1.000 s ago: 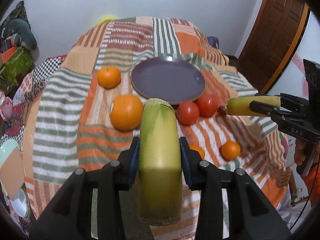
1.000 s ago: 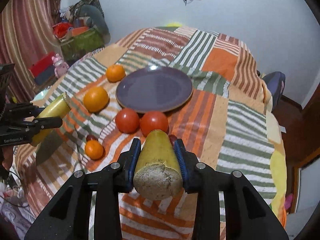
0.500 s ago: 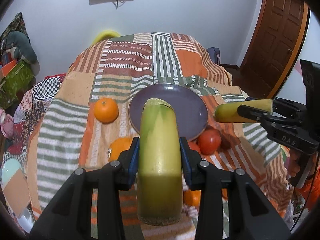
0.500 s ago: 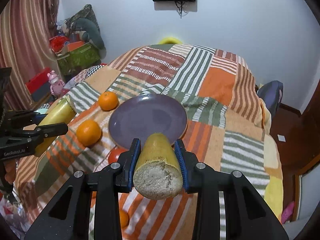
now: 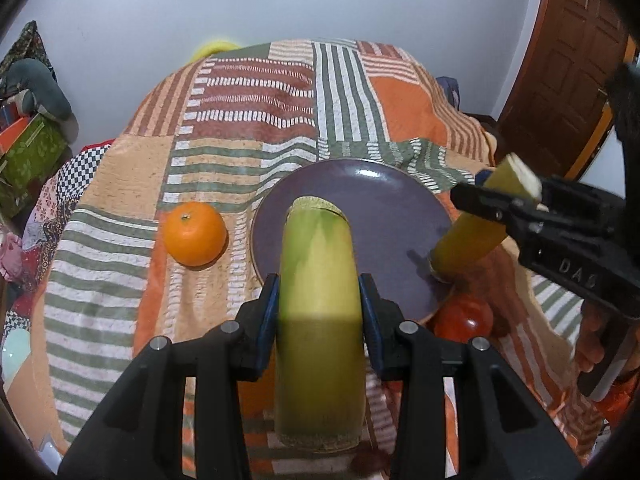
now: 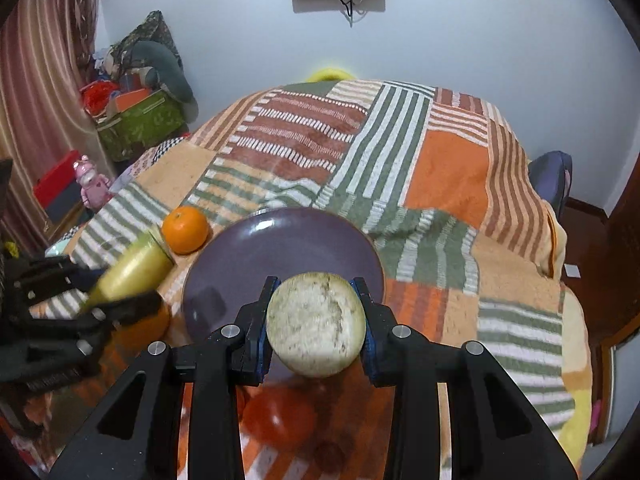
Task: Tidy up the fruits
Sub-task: 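Lower both corn cobs onto the plate and open both grippers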
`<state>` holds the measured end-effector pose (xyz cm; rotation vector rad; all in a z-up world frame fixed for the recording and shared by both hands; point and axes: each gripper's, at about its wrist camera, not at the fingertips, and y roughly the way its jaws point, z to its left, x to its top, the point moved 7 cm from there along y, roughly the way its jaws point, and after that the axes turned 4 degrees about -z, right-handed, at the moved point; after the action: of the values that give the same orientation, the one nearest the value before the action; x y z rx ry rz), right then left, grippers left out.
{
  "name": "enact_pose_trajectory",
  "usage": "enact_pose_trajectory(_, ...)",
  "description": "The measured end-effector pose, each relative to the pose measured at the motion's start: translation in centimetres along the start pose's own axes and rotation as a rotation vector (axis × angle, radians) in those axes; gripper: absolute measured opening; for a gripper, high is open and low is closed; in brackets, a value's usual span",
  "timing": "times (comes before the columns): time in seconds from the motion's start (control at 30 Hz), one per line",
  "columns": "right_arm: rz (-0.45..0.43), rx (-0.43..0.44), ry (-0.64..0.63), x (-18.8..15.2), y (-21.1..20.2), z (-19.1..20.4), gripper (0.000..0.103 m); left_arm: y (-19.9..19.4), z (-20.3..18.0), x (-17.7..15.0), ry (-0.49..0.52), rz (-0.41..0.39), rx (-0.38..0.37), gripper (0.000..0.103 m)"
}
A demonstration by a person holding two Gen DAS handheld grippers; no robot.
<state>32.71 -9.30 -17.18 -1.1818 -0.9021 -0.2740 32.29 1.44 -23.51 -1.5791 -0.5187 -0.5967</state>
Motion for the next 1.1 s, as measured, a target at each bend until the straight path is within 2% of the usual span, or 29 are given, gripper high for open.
enact_pose_trajectory(0.23,0.013,0.003,-0.048,0.4,1.3,0.5,0.032,3.4,0.3,0.5,-0.028,0.051,-0.021,0.038)
enact_pose_trajectory(0.47,0.089,0.018,-0.025,1.0,3.9,0.2,0.032,5.6,-0.2,1.4,-0.030,0.087,-0.035,0.038)
enact_pose_trajectory(0.6,0.144,0.016,-0.004,0.0,5.3,-0.4,0.033,6.8,-0.1,1.9,-0.047,0.108,-0.045,0.038)
enact_pose_trajectory(0.73,0.169,0.033,0.005,-1.3,5.4,-0.9,0.033,7.9,0.3,2.0,-0.060,0.118,-0.017,0.038)
enact_pose_trajectory(0.87,0.173,0.010,-0.021,-1.8,5.1,-1.3,0.033,8.3,0.6,2.0,-0.084,0.116,-0.007,0.039)
enact_pose_trajectory(0.93,0.172,0.007,-0.024,-1.7,5.0,-1.4,0.033,7.6,0.5,2.6,-0.066,0.081,-0.003,0.045)
enact_pose_trajectory(1.0,0.165,0.009,-0.028,-1.7,4.6,-1.3,0.033,6.6,0.5,3.2,-0.064,0.044,-0.012,0.067)
enact_pose_trajectory(1.1,0.151,-0.009,-0.047,-1.6,4.0,-1.1,0.033,4.8,0.8,4.0,-0.045,-0.007,0.017,0.068)
